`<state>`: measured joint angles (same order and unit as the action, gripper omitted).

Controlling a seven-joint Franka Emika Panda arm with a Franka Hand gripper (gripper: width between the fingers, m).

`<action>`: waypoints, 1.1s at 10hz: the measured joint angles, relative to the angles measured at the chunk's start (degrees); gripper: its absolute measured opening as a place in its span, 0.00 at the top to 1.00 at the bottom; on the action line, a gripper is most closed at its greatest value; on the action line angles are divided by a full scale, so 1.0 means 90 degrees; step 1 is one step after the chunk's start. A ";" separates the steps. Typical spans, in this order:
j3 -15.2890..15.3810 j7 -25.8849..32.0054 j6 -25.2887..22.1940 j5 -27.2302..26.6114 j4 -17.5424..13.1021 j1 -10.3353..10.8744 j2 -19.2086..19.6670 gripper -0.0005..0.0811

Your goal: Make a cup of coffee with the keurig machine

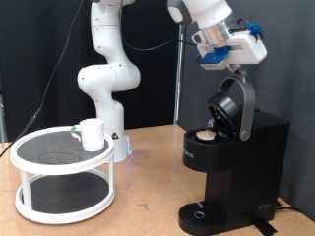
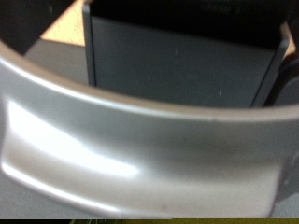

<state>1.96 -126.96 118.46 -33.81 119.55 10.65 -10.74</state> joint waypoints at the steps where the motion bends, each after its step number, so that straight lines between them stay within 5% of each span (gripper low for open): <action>1: -0.0049 0.0000 0.0001 0.0095 0.0060 -0.0084 -0.0063 0.99; 11: -0.0544 0.0631 0.0073 0.0591 0.0721 -0.0687 -0.0126 0.99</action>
<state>-2.93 -121.28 119.12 -28.49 126.03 4.47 -11.87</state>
